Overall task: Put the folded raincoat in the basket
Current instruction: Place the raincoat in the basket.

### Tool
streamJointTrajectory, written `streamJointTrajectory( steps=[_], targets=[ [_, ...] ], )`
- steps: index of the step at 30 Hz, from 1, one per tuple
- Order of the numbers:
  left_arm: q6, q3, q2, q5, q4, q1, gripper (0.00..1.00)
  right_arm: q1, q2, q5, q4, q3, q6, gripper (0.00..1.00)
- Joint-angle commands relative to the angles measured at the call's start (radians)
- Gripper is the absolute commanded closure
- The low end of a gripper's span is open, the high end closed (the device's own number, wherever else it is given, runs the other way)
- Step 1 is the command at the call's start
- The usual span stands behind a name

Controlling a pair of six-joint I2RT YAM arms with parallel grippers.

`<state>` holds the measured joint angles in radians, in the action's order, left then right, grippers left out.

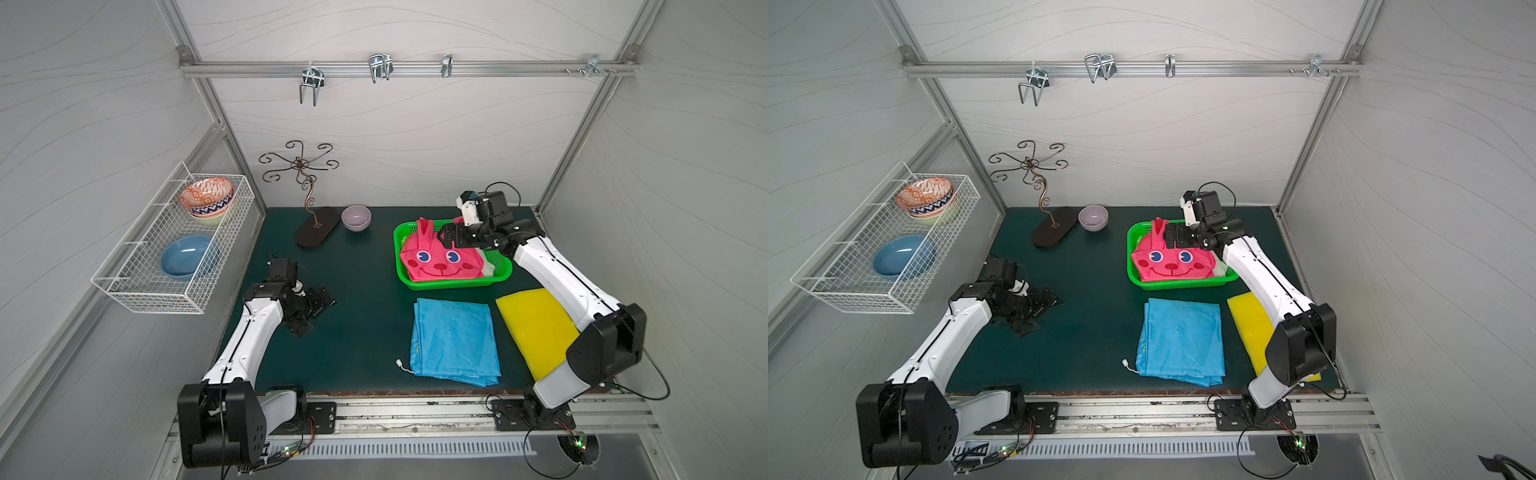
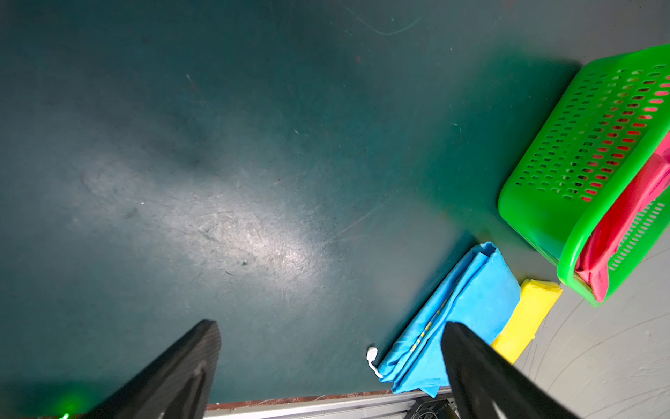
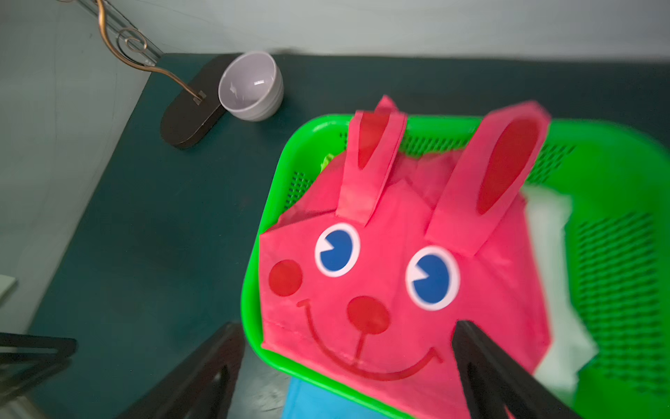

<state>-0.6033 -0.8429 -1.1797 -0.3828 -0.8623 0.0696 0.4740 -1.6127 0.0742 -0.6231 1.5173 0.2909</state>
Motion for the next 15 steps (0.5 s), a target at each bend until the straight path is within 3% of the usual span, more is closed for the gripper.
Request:
streamJointTrajectory(
  steps=[1, 9, 15],
  targets=[
    [0.011, 0.003, -0.003, -0.016, 0.019, 0.002, 0.00, 0.034, -0.048, 0.028, -0.135, -0.003, 0.186, 0.13],
    [0.013, 0.003, -0.028, -0.034, 0.019, 0.001, 0.00, 0.055, -0.210, -0.130, -0.274, 0.052, 0.082, 0.25],
    [0.013, 0.003, -0.033, -0.034, 0.017, 0.002, 0.00, 0.064, -0.317, -0.143, -0.254, 0.092, 0.078, 0.27]
  ],
)
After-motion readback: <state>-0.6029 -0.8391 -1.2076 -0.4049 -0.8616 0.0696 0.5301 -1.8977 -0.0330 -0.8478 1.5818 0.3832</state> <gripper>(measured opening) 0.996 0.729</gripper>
